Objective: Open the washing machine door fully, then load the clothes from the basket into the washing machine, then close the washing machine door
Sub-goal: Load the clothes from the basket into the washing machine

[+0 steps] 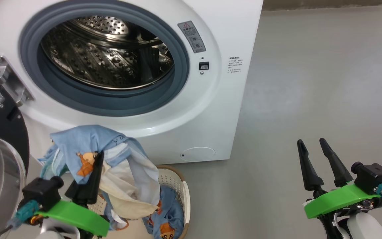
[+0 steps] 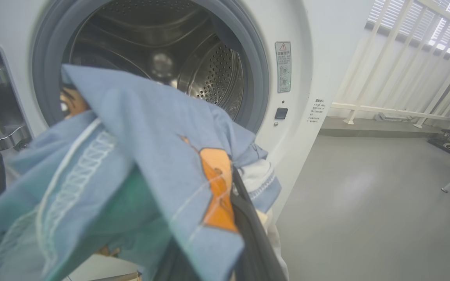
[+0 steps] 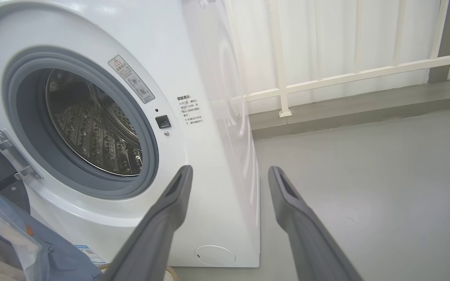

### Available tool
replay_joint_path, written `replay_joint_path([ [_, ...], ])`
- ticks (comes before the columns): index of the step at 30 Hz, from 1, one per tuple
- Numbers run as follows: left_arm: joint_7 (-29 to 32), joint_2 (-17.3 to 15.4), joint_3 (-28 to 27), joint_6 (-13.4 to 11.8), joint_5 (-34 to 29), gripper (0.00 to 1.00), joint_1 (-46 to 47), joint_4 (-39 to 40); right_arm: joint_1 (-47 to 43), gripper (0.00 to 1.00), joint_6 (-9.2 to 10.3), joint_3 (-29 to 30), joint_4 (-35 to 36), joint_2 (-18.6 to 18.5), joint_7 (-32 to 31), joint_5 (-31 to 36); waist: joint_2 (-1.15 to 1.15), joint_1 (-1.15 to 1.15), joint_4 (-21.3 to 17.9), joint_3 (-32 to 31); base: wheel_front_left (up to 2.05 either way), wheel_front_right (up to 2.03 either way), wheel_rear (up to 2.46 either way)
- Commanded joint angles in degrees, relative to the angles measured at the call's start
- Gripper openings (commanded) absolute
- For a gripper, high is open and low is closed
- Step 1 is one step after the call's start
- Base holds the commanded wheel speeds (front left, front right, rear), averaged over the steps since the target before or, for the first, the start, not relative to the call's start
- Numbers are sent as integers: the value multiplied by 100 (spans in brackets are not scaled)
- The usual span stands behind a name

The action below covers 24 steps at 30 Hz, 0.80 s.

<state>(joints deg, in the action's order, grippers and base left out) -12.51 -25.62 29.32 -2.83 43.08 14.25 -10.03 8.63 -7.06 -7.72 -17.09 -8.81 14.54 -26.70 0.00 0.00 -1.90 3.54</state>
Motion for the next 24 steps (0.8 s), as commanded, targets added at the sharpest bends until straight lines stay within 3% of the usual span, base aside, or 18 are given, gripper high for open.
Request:
replay_joint_path([
  [1, 10, -187, -253, 8, -56, 0, 403, 163, 93, 100, -43, -139, 176, -24, 46, 53, 0, 0, -34, 72, 0, 0, 0],
  [6, 71, -189, -288, 118, -60, 0, 868, -64, 165, 100, -43, -145, 261, 17, 46, 141, 0, 0, -123, 302, 0, 0, 0],
  [12, 138, -214, -327, 423, -28, 0, 1578, -533, 302, 100, -43, -175, 398, 139, 46, 317, 0, 0, -312, 773, 0, 0, 0],
  [17, 225, -240, -352, 742, 54, 0, 2317, -1175, 422, 100, -43, -168, 522, 290, 46, 488, 0, 0, -526, 1276, 0, 0, 0],
  [24, 281, -294, -310, 962, 98, 0, 3480, -2155, 592, 100, -43, -127, 772, 489, 46, 703, 0, 0, -829, 2076, 0, 0, 0],
])
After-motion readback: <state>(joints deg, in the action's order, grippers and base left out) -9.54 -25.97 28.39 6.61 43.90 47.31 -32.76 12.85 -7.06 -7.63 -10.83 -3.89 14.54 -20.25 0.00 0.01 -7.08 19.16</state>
